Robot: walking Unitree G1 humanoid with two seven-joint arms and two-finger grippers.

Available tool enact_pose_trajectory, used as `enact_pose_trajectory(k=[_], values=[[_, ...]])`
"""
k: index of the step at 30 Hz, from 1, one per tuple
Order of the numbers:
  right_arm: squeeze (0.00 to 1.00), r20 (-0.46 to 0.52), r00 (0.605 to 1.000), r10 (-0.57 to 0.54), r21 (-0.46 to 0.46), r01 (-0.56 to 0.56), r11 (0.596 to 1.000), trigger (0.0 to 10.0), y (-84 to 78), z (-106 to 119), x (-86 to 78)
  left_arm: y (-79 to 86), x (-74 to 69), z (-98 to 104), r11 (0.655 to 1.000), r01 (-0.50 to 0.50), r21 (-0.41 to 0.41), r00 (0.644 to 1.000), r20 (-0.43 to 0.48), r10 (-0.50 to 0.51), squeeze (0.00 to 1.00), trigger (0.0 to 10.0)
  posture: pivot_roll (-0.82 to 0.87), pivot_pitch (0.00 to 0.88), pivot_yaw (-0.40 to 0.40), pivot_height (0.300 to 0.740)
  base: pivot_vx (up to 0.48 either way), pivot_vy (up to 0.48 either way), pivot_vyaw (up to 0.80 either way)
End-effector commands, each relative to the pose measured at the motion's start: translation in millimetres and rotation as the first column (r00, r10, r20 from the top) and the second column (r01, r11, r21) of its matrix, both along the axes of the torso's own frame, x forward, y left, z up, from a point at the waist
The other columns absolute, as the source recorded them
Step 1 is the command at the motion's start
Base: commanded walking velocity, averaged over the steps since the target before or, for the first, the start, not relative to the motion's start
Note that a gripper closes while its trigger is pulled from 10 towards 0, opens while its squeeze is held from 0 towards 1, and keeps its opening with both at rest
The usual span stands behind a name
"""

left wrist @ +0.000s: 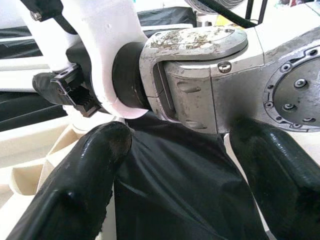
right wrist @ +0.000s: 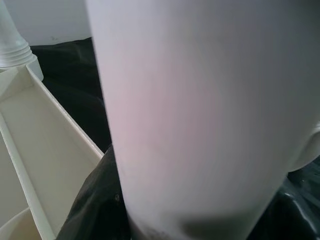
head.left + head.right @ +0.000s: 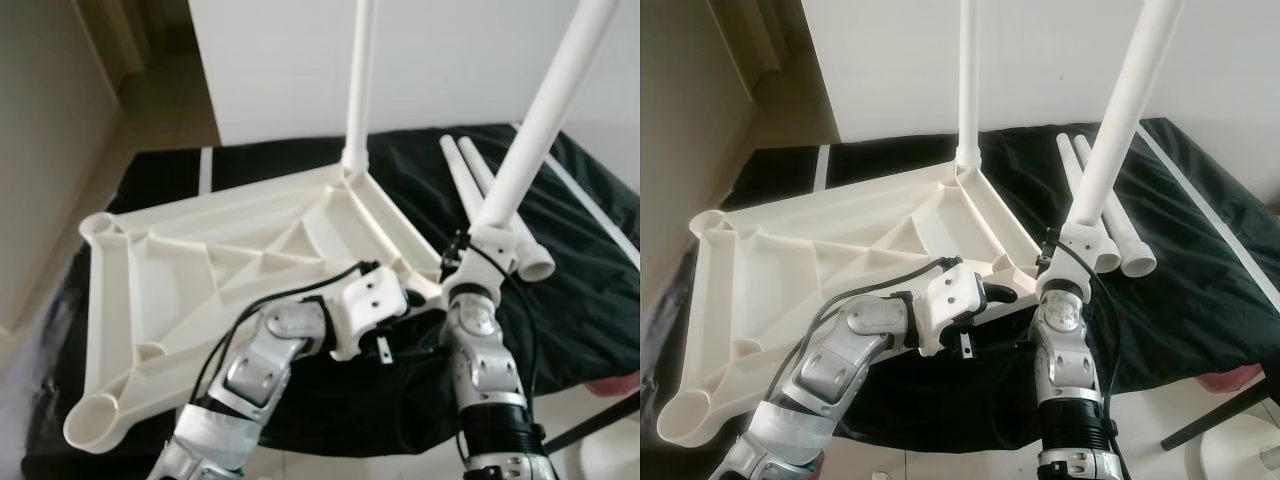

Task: Building children table

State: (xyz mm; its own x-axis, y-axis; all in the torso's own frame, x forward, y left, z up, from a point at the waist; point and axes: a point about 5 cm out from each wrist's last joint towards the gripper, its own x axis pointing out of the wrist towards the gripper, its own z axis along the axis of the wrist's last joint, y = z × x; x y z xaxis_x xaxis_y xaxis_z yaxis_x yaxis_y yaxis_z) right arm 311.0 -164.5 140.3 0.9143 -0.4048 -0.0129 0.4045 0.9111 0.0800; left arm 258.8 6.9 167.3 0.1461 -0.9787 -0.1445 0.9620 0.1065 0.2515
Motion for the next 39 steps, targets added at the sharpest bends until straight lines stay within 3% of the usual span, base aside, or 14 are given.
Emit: enact_pose_trajectory(k=[1,2,4,5,6,7,17,24,25,27,28,30,35,39], values=[[0.0,-0.027,1.0,-0.014,0.031,0.014,0.999,10.0,0.8,-7.7,-3.7,-2.4,3.3,1.2,0.998,-0.06,-0.002,0.998,0.022,0.06,0.0,10.0,-0.01,0.0,0.024,0.74,0.0,0.0,0.0],[0.27,-0.004,1.0,-0.011,0.032,0.011,0.999,10.0,0.2,-4.2,-4.6,-2.5,3.1,1.2,0.998,-0.059,-0.002,0.998,0.023,0.059,0.0,10.0,-0.01,0.0,0.024,0.74,0.0,0.0,0.0],[0.27,0.011,1.0,-0.008,0.031,0.008,0.999,10.0,-0.3,-1.9,-5.2,-2.6,3.0,1.1,0.998,-0.059,-0.002,0.998,0.023,0.059,0.0,10.0,-0.01,0.0,0.024,0.74,0.0,0.0,0.0],[0.82,0.025,1.0,-0.005,0.032,0.005,0.999,10.0,-0.5,0.2,-5.9,-2.6,2.9,1.2,0.998,-0.058,-0.003,0.998,0.022,0.058,0.0,10.0,-0.01,0.0,0.023,0.74,0.0,0.0,0.0],[0.82,0.025,1.0,-0.005,0.032,0.005,0.999,10.0,-0.5,0.2,-5.9,-2.6,2.9,1.2,0.998,-0.058,-0.003,0.998,0.022,0.058,0.0,10.0,-0.01,0.0,0.023,0.74,0.0,0.0,0.0],[1.0,0.046,0.999,0.011,0.019,-0.011,1.0,10.0,-1.0,2.7,-5.9,-2.8,3.0,1.0,0.998,-0.057,-0.002,0.998,0.023,0.057,0.0,10.0,-0.01,0.0,0.023,0.74,0.0,0.0,0.0],[1.0,0.097,0.989,0.111,-0.01,-0.11,0.994,10.0,-8.0,8.7,-5.6,-3.5,3.4,1.1,0.999,-0.054,-0.001,0.998,0.027,0.054,0.0,10.0,-0.01,0.0,0.019,0.74,0.0,0.0,0.0],[1.0,0.111,0.947,0.301,-0.027,-0.3,0.954,10.0,-19.9,5.9,0.1,-4.6,1.6,-0.1,0.999,-0.051,-0.001,0.998,0.025,0.051,0.0,10.0,-0.01,0.0,0.013,0.74,0.0,0.0,0.0],[0.21,0.102,0.94,0.325,-0.04,-0.323,0.946,10.0,-25.2,5.1,1.8,-4.5,1.8,0.1,0.999,-0.053,-0.002,0.998,0.026,0.053,0.0,10.0,-0.01,0.0,0.011,0.74,0.0,0.0,0.0],[0.21,0.097,0.936,0.339,-0.049,-0.336,0.941,10.0,-28.8,4.8,3.0,-4.4,2.3,0.3,0.999,-0.054,-0.002,0.998,0.027,0.054,0.0,10.0,-0.01,0.0,0.01,0.74,0.0,0.0,0.0],[0.0,0.086,0.929,0.361,-0.064,-0.356,0.932,10.0,-32.3,4.2,4.7,-4.2,2.5,0.3,0.998,-0.056,-0.002,0.998,0.027,0.056,0.0,10.0,-0.01,0.0,0.01,0.74,0.0,0.0,0.0],[0.0,0.08,0.924,0.374,-0.074,-0.369,0.926,10.0,-34.2,3.8,5.5,-4.0,2.6,0.4,0.998,-0.056,-0.003,0.998,0.027,0.056,0.0,10.0,-0.01,0.0,0.01,0.74,0.0,0.0,0.0],[0.0,0.005,0.841,0.542,-0.132,-0.536,0.834,10.0,-41.8,0.3,14.3,-4.1,2.7,0.7,0.998,-0.064,-0.005,0.997,0.029,0.064,0.0,10.0,0.0,0.0,0.0,0.74,0.0,0.0,0.0],[0.0,-0.027,0.81,0.585,-0.142,-0.583,0.8,10.0,-41.3,-1.7,17.2,-3.9,3.4,0.7,0.998,-0.067,-0.005,0.997,0.029,0.067,0.0,10.0,0.01,0.0,-0.002,0.74,0.0,0.0,0.0]])
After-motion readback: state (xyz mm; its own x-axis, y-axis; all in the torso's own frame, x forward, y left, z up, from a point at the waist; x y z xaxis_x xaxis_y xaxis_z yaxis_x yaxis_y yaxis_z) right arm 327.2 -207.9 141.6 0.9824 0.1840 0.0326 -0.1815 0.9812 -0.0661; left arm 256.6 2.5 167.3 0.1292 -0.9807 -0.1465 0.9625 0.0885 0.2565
